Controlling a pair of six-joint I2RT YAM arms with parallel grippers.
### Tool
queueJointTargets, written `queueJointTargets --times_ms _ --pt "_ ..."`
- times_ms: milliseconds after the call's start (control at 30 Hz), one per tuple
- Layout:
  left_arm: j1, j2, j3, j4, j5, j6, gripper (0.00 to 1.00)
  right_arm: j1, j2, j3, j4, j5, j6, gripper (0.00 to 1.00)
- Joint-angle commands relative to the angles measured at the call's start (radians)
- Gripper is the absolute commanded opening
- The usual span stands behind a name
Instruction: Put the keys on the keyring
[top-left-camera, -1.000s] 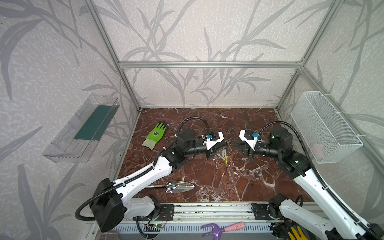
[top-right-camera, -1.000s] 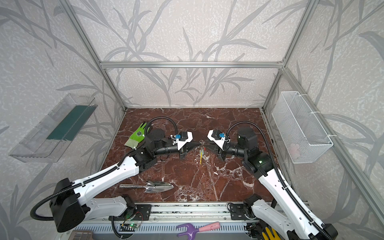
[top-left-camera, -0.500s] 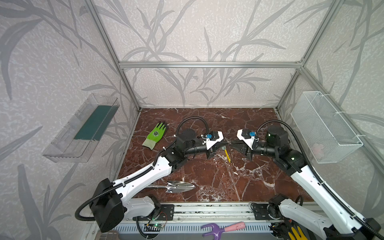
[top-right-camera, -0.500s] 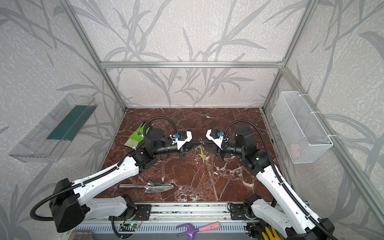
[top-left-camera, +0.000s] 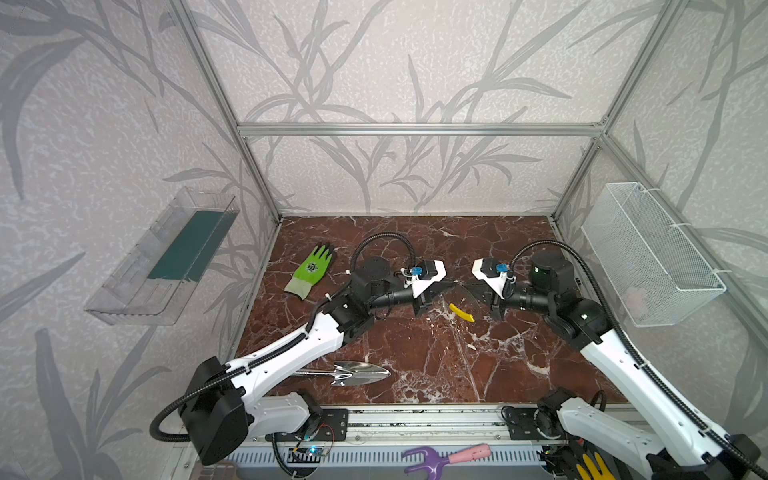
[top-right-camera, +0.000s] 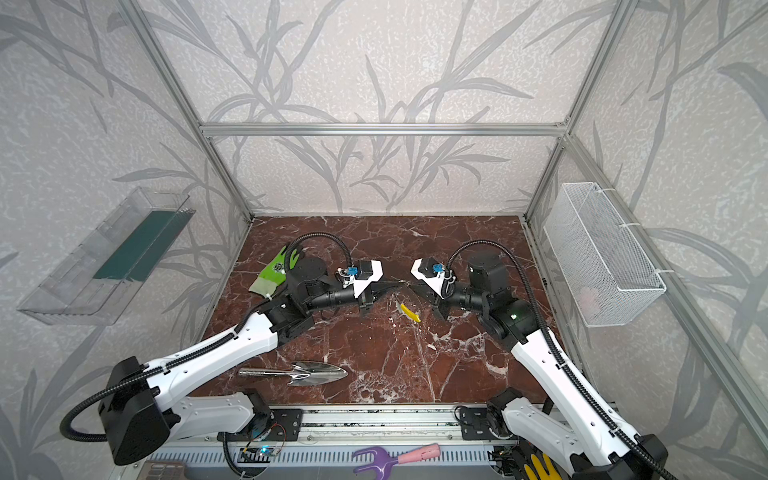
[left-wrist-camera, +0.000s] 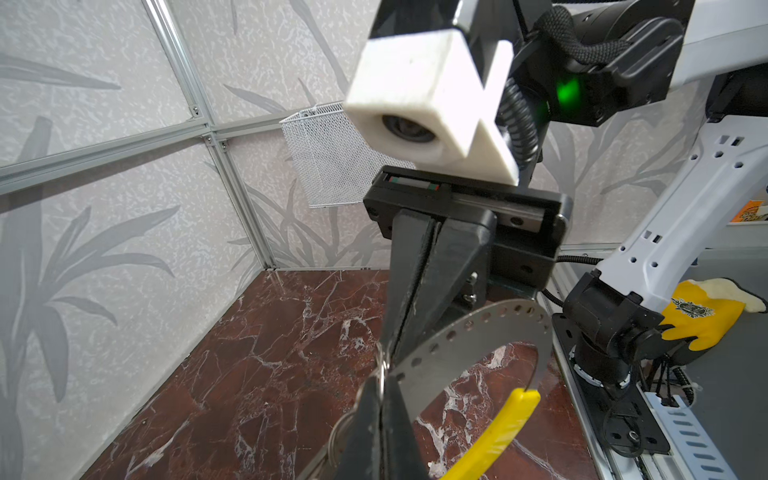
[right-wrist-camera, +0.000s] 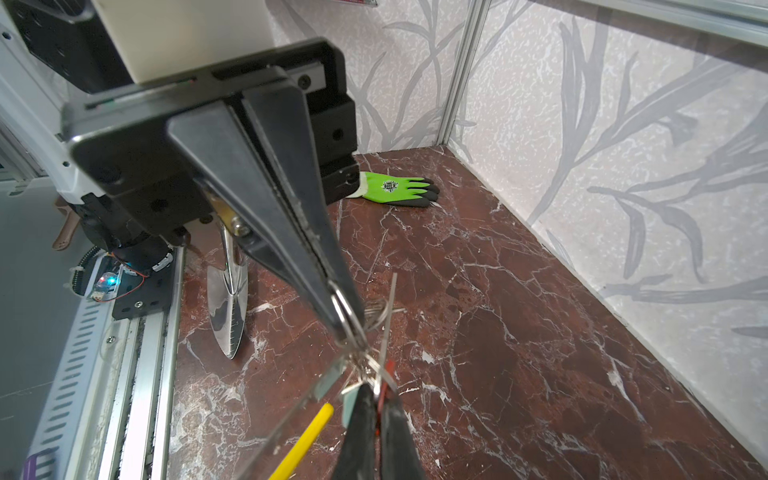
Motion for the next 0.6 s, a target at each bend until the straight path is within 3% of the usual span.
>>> queueJointTargets --times_ms 0,133,200,333,567 --pt "0.001 -0.006 0.025 0.095 0.008 -0.030 0.00 -0.006 -0.004 -0.016 -0.020 0.011 -0.018 0.00" --pt "0.001 0.031 0.024 0.140 0.026 -0.065 0.00 -0.006 0.000 -0.015 0.037 -0.042 0.000 0.09" --pt "-0.001 0.045 0.020 0.146 0.035 -0.073 0.00 -0.006 -0.019 -0.012 0.035 -0.016 -0.018 0.17" --pt "0.002 0.056 0.023 0.136 0.063 -0.080 0.00 -0.062 -0.088 -0.013 0.000 0.032 -0.078 0.22" --pt "0.005 0.068 0.055 0.083 0.113 -0.067 0.00 -0.140 -0.130 -0.002 0.016 -0.141 -0.106 0.28"
